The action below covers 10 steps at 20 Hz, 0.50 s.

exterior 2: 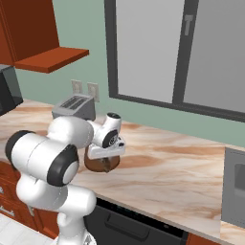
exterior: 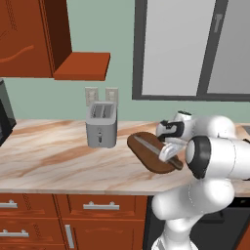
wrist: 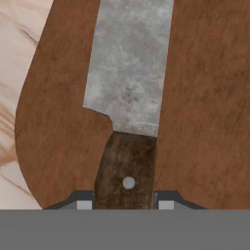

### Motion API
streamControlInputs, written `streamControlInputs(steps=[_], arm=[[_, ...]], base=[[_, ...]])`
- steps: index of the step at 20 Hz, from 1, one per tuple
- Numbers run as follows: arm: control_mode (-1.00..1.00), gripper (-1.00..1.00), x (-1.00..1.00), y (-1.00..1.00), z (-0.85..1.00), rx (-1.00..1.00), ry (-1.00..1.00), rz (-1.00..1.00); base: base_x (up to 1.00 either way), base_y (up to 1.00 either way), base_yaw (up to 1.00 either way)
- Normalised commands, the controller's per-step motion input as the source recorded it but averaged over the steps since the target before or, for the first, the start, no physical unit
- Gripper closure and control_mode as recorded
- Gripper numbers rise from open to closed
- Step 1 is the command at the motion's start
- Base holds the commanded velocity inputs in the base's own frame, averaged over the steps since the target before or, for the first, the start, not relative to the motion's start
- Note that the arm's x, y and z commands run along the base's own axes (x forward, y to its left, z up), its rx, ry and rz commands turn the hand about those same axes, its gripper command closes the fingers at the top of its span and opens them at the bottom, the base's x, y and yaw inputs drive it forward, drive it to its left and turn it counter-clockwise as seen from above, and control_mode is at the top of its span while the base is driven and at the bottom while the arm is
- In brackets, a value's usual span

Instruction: Pick up the knife from the drawer and place it on the cutting board. Then place the meat from the plate to the cutting board.

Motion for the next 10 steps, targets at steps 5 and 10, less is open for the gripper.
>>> streamControlInputs(steps=[5,10], arm=[[-1.0,1.0,0.04,0.0,-0.19,0.0,-0.01,0.0],[-1.0,1.0,0.2,0.0,-0.11,0.0,-0.01,0.0]], base=[[0.0,0.0,0.0],[0.0,0.0,0.0]])
